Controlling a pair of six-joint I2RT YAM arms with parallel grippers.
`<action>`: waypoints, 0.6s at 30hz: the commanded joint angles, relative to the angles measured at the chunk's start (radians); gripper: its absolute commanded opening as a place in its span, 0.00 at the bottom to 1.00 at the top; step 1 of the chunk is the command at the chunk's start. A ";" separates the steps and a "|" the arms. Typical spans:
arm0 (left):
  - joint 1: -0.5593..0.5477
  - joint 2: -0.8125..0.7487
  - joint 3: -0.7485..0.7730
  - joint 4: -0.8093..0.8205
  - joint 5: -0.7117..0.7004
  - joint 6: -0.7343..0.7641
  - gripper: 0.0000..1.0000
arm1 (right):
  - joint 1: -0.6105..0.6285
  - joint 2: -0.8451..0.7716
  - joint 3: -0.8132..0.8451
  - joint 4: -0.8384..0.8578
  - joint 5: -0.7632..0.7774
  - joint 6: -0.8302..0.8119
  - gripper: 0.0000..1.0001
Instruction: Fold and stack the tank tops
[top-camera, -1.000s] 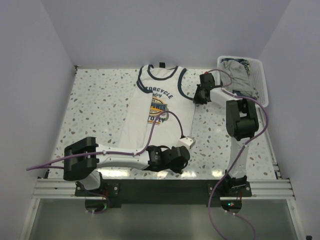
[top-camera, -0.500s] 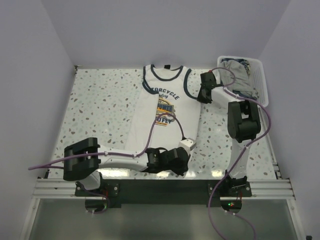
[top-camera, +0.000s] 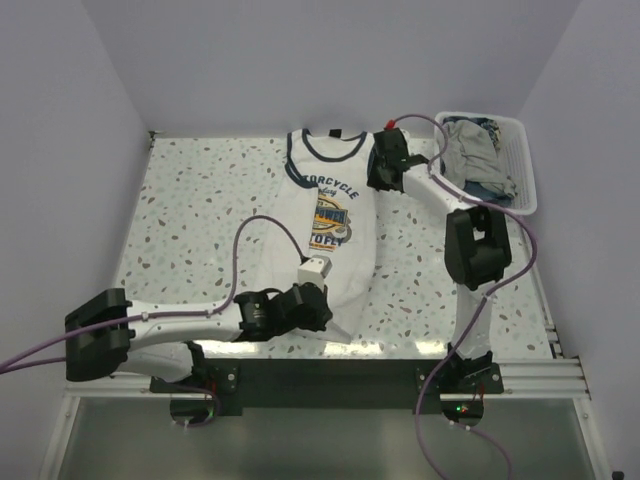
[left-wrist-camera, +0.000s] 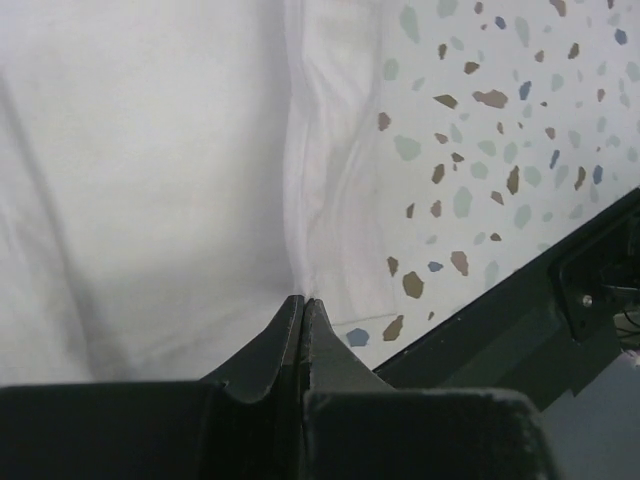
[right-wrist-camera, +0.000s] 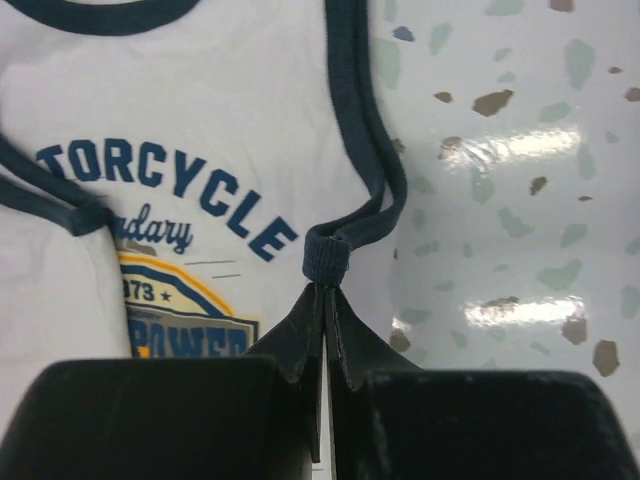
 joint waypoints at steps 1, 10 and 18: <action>0.025 -0.073 -0.052 -0.073 -0.073 -0.061 0.00 | 0.040 0.062 0.091 -0.004 -0.036 0.059 0.00; 0.035 -0.177 -0.121 -0.239 -0.104 -0.164 0.00 | 0.089 0.223 0.272 -0.005 -0.076 0.149 0.00; 0.035 -0.240 -0.147 -0.319 -0.107 -0.207 0.00 | 0.115 0.279 0.356 -0.002 -0.087 0.182 0.00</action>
